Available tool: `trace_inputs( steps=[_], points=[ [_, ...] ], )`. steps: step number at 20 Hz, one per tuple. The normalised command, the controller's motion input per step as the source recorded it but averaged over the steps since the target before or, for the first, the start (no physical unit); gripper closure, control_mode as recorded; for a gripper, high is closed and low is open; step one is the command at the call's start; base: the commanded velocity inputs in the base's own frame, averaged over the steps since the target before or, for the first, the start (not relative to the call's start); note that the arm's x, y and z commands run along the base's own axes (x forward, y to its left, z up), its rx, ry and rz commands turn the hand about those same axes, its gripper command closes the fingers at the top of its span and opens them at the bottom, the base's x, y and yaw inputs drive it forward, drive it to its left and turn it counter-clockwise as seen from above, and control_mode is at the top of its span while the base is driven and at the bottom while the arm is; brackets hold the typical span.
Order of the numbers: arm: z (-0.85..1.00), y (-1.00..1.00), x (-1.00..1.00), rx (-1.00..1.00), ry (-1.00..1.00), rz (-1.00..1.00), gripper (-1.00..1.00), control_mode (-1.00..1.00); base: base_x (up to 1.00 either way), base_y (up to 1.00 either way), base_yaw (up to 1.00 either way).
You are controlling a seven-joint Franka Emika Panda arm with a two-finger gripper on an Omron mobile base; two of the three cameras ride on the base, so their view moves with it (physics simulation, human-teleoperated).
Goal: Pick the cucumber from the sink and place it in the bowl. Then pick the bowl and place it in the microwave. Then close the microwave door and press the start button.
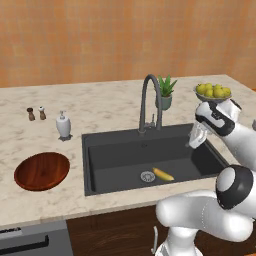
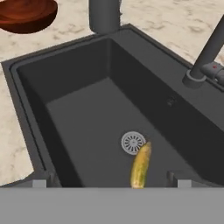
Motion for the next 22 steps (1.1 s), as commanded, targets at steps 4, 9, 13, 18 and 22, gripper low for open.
trace_inputs(
  steps=[4, 9, 13, 18, 22],
  points=[
    [-0.45, -0.14, 0.11, 0.18, -0.21, 0.05, -1.0, -1.0, 0.0, 0.0, 0.0],
    [-0.32, 0.0, 0.31, 0.05, -0.05, 0.01, -1.0, -1.0, 0.0, 0.0, 0.0],
    [-0.13, 0.0, 0.36, 0.02, 0.0, 0.0, -1.0, -1.0, 0.0, 0.0, 0.0],
    [-0.01, 0.13, 0.33, -0.03, 0.2, 0.0, -1.0, -1.0, 0.0, 0.0, 0.0],
    [-0.17, 0.13, 0.35, -0.03, 0.06, 0.0, -1.0, -1.0, 0.0, 0.0, 0.0]
  ],
)
